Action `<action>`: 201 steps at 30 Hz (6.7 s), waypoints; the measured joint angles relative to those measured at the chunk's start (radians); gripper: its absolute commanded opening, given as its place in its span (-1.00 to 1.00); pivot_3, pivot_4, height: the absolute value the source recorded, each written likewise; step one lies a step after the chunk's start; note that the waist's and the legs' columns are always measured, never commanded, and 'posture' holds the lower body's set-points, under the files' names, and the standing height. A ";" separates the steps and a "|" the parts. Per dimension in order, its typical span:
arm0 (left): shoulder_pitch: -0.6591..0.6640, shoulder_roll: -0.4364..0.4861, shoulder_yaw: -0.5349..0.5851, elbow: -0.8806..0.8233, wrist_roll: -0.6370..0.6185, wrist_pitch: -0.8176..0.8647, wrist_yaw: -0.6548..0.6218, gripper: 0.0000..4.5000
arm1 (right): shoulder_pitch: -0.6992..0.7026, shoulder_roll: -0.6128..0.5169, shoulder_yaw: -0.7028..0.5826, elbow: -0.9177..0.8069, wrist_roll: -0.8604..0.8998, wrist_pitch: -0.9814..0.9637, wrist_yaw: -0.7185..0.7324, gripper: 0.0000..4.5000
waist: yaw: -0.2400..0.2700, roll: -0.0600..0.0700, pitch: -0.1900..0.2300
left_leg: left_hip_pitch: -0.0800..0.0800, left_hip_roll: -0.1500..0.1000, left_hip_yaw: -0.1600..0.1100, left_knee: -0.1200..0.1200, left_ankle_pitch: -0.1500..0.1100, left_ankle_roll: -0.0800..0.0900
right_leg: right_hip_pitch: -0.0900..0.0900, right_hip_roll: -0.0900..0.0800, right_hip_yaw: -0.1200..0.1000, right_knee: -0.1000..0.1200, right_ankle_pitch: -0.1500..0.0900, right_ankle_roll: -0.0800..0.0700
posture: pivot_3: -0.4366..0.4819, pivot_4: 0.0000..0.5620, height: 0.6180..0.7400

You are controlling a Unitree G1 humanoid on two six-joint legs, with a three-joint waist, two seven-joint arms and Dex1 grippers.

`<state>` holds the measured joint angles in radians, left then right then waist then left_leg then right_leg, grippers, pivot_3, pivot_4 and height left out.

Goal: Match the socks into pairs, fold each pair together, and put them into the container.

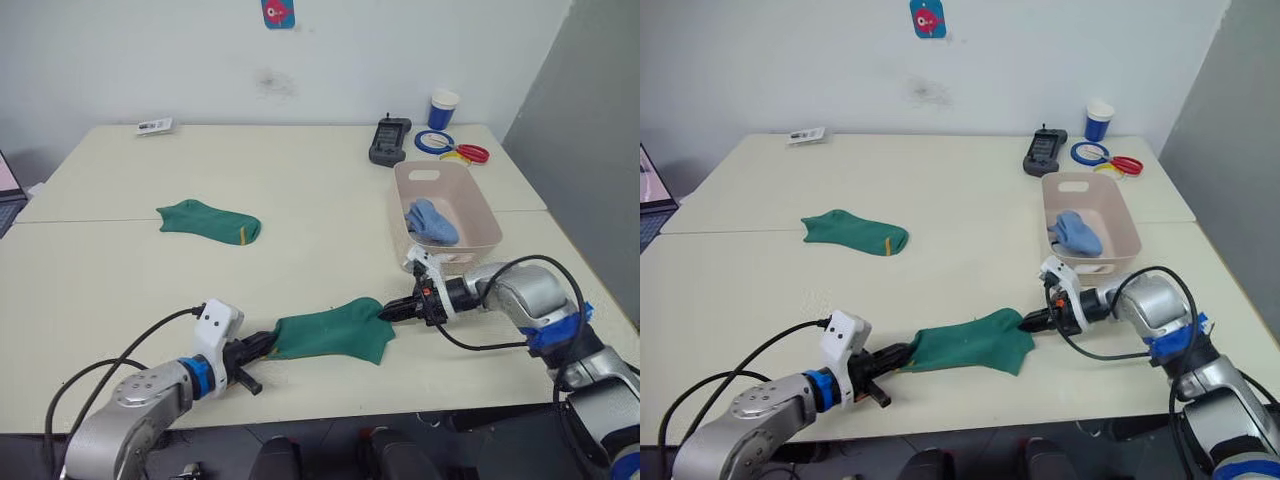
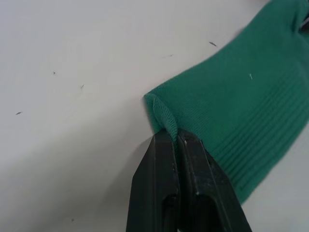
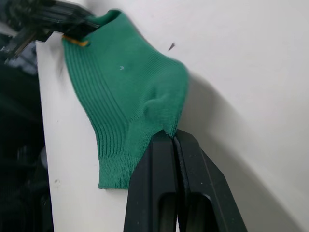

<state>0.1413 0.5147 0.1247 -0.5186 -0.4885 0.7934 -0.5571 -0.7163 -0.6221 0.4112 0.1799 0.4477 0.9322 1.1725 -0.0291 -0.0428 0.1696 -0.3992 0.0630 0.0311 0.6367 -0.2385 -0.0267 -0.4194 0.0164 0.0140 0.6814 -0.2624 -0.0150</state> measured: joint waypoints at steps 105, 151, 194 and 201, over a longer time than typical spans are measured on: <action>-0.553 0.272 -0.292 0.672 0.266 -0.497 -0.641 -0.02 | 0.199 -0.002 -0.126 -0.116 -0.117 -0.420 -0.007 0.24 | 0.003 0.004 0.002 | -0.002 0.001 0.001 0.007 -0.002 0.003 | -0.001 0.006 0.001 0.003 0.000 0.000 | -0.05 -0.47 1.00; -0.114 0.142 0.138 0.445 0.067 -0.494 -0.310 -0.50 | 0.376 0.070 -0.226 -0.568 -0.093 -0.409 -0.268 -0.33 | -0.004 0.005 0.001 | 0.008 0.002 -0.001 0.005 -0.002 0.003 | 0.009 0.000 0.001 0.000 -0.001 -0.001 | -0.05 -0.47 1.00; -1.129 -0.106 0.006 1.706 0.416 -0.669 0.155 -0.27 | 0.259 0.206 -0.197 -0.571 -0.194 -0.312 -0.587 1.00 | 0.001 0.002 0.000 | -0.001 -0.001 0.000 0.007 -0.003 0.004 | 0.004 0.001 -0.003 0.001 0.001 0.001 | -0.05 -0.47 1.00; -1.085 -0.096 0.012 1.662 0.416 -0.699 0.134 -0.99 | 0.259 0.206 -0.198 -0.571 -0.193 -0.312 -0.589 1.00 | 0.001 0.002 0.000 | 0.000 -0.001 0.000 0.007 -0.003 0.004 | 0.004 0.000 -0.003 0.001 0.001 0.001 | -0.05 -0.47 1.00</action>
<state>-0.9436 0.4188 0.1368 1.1437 -0.0722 0.0941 -0.4227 -0.4573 -0.4159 0.2135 -0.3909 0.2551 0.6198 0.5837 -0.0276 -0.0413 0.1695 -0.3996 0.0624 0.0314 0.6439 -0.2411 -0.0228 -0.4153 0.0168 0.0109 0.6822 -0.2618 -0.0136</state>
